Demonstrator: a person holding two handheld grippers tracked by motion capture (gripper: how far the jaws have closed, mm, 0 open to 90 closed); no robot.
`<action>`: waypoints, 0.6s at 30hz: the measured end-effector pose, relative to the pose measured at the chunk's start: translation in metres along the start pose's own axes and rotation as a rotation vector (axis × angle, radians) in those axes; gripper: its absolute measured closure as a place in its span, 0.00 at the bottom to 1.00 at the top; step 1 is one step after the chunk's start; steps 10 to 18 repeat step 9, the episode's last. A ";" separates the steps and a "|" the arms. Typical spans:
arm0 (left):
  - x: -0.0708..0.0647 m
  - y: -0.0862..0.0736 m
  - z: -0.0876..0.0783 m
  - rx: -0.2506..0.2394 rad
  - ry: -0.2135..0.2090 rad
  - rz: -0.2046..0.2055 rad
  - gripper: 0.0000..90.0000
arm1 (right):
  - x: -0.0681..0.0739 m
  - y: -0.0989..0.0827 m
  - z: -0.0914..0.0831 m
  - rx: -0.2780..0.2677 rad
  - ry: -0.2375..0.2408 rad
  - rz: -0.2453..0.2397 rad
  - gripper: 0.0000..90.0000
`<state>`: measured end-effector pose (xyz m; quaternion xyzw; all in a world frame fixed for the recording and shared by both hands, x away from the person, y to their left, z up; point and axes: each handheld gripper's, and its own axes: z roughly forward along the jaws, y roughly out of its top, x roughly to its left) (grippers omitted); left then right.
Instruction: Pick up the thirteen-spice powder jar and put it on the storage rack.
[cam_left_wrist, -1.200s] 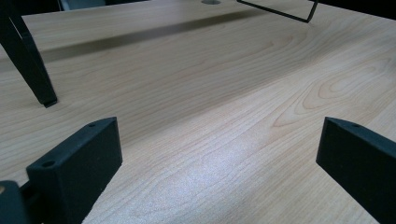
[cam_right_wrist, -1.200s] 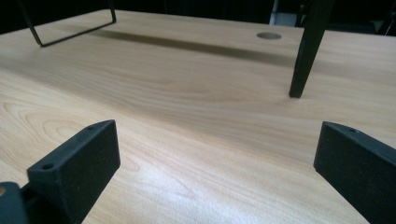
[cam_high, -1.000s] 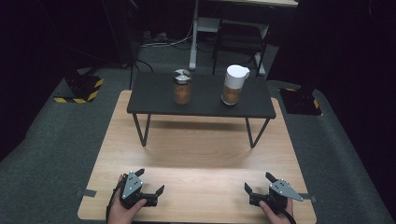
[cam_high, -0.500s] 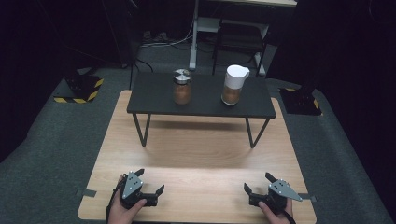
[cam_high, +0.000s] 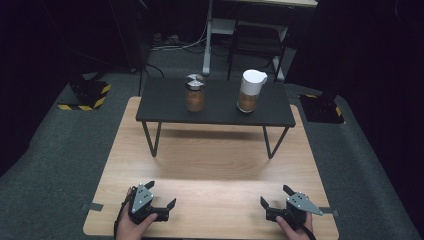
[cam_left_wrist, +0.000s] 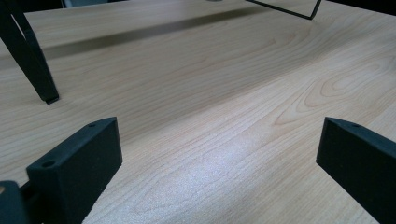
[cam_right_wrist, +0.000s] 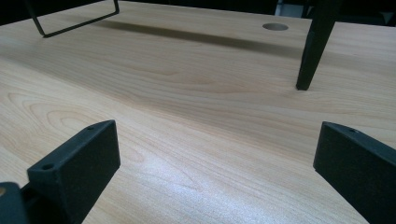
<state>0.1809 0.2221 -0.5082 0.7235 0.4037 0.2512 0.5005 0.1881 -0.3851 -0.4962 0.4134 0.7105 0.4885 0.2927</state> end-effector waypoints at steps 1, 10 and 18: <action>0.000 0.000 0.000 0.001 0.000 -0.001 0.01 | 0.000 0.000 0.000 -0.001 0.001 0.002 0.00; 0.001 0.000 -0.001 0.003 -0.010 0.008 0.01 | -0.001 0.000 0.000 0.002 0.003 0.004 0.00; 0.001 0.000 -0.001 0.003 -0.010 0.008 0.01 | -0.001 0.000 0.000 0.002 0.003 0.004 0.00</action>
